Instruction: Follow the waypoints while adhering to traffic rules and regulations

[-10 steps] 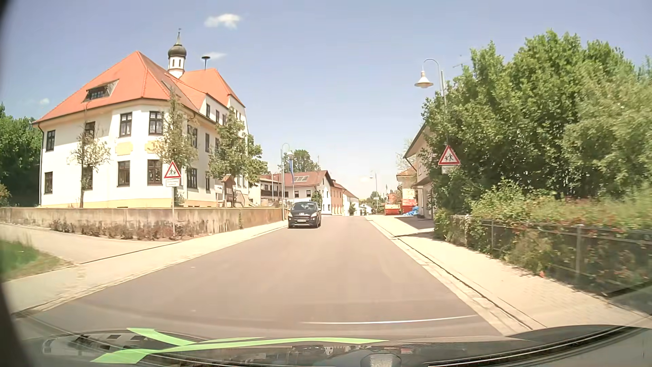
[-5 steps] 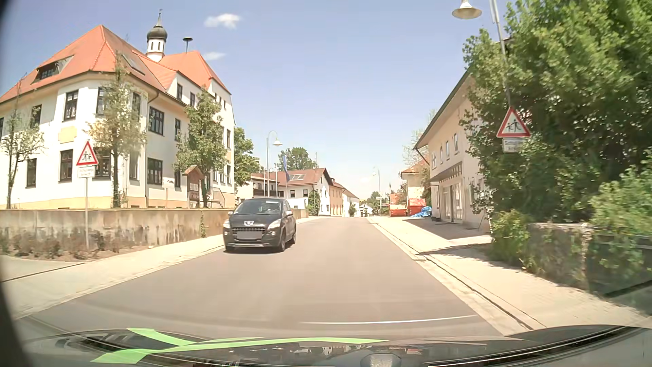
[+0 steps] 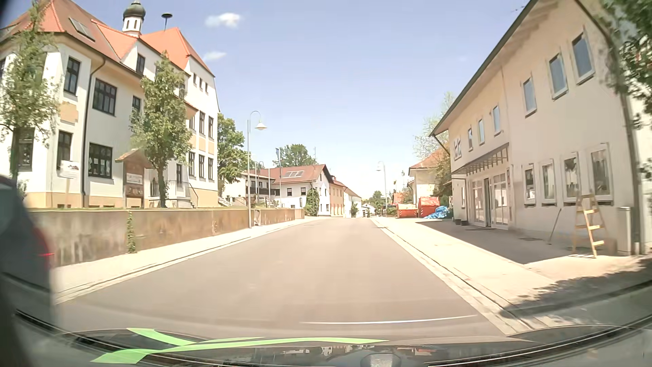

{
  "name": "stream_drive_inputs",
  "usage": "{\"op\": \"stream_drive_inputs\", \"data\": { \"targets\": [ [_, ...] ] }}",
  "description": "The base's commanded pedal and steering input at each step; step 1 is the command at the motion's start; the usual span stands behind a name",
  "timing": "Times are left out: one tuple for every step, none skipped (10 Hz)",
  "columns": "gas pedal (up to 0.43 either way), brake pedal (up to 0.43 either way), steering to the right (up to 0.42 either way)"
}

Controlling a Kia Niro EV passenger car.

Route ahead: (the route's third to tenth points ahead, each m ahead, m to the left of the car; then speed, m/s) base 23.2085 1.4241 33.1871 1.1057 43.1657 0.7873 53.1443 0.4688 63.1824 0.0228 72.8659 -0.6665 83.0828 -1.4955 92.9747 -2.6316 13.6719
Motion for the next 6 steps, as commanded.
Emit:
{"op": "stream_drive_inputs", "data": {
  "targets": [
    [0.209,0.0,-0.007],
    [0.197,0.0,-0.006],
    [0.138,0.0,-0.007],
    [0.13,0.0,-0.006],
    [0.13,0.0,-0.006],
    [0.13,0.0,-0.004]
  ]
}}
